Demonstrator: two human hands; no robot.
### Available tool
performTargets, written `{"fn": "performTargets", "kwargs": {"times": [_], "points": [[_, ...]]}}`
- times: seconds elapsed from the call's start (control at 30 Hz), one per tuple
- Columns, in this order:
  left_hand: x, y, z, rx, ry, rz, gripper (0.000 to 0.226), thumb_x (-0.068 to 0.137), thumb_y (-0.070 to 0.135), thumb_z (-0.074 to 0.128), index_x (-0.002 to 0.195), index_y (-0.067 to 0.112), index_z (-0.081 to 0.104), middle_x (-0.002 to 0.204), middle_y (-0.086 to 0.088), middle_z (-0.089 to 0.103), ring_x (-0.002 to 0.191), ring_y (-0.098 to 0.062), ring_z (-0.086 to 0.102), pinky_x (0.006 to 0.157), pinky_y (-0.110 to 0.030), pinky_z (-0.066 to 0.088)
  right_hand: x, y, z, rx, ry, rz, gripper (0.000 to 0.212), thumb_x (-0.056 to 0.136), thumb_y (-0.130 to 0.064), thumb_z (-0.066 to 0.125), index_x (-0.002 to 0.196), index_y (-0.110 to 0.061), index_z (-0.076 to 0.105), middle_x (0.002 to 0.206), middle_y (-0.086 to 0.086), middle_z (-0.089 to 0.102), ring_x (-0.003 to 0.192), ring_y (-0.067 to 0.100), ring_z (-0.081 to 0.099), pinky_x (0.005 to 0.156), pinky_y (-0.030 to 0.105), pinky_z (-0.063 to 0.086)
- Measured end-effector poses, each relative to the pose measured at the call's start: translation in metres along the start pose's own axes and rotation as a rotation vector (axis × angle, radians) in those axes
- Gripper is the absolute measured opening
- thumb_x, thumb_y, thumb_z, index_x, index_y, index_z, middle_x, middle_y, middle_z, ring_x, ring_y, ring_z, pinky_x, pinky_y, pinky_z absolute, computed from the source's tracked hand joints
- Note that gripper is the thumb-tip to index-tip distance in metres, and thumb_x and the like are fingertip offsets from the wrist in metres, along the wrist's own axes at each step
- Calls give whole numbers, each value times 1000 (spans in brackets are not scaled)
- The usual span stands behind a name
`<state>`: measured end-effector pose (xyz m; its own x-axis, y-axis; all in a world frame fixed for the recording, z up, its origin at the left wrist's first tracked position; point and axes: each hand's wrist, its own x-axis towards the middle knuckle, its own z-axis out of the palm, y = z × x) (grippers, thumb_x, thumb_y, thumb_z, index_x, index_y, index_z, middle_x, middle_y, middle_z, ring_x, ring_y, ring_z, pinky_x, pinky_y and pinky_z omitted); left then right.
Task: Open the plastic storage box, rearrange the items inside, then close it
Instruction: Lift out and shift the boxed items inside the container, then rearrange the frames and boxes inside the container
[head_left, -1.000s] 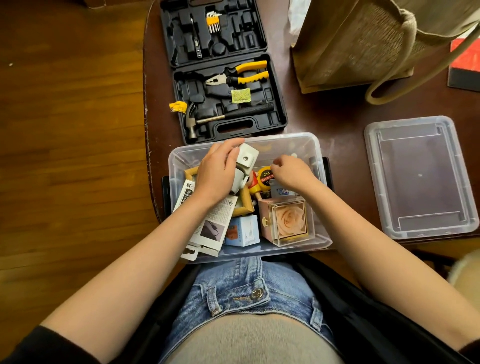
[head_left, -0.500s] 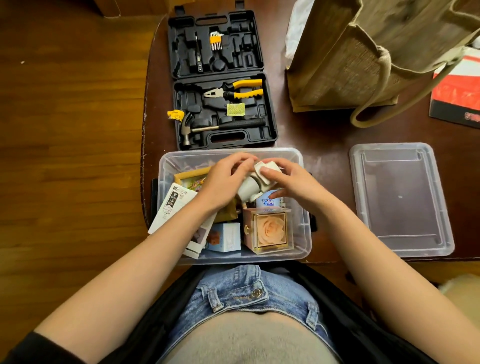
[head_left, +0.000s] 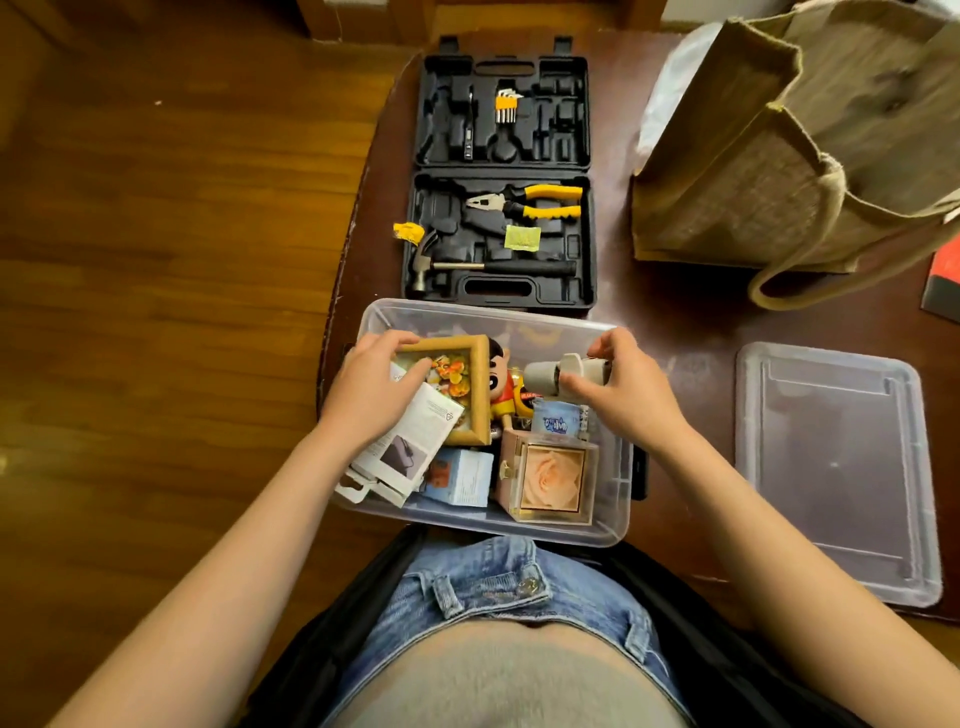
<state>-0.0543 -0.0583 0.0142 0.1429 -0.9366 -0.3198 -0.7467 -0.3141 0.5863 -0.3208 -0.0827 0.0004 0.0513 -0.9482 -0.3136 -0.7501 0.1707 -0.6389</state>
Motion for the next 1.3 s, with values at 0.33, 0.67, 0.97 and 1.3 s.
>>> {"fn": "performTargets", "kwargs": {"times": [0.33,0.67,0.97,1.3], "points": [[4,-3,-11,93,-216,-142,58,75,36,78,126,29,52,130,0,54,115,-21,52,86,-33,44,-2,-11,18,-519,-418,-109,31,92,-30,50,116,-10,50,117,12,57,97,28,58,75,35,47],[22,26,-16,-434,-294,-230,20,97,15,49,101,22,67,97,0,67,78,-10,61,53,-17,46,-5,-15,4,-369,-499,-51,51,90,-24,55,137,-18,37,126,10,56,106,28,55,84,36,46],[32,78,19,-665,-433,-229,11,88,14,59,88,7,68,84,-5,62,77,-17,53,64,-29,40,-23,-18,-10,310,-459,18,62,90,-10,51,141,-38,30,114,-7,54,72,-3,53,48,2,40],[40,63,4,-231,-891,244,88,53,43,84,131,45,44,135,14,47,120,-7,52,97,-25,45,-25,-5,-20,560,-462,255,28,90,-6,50,85,-30,63,90,-10,68,72,4,63,48,17,51]]}}
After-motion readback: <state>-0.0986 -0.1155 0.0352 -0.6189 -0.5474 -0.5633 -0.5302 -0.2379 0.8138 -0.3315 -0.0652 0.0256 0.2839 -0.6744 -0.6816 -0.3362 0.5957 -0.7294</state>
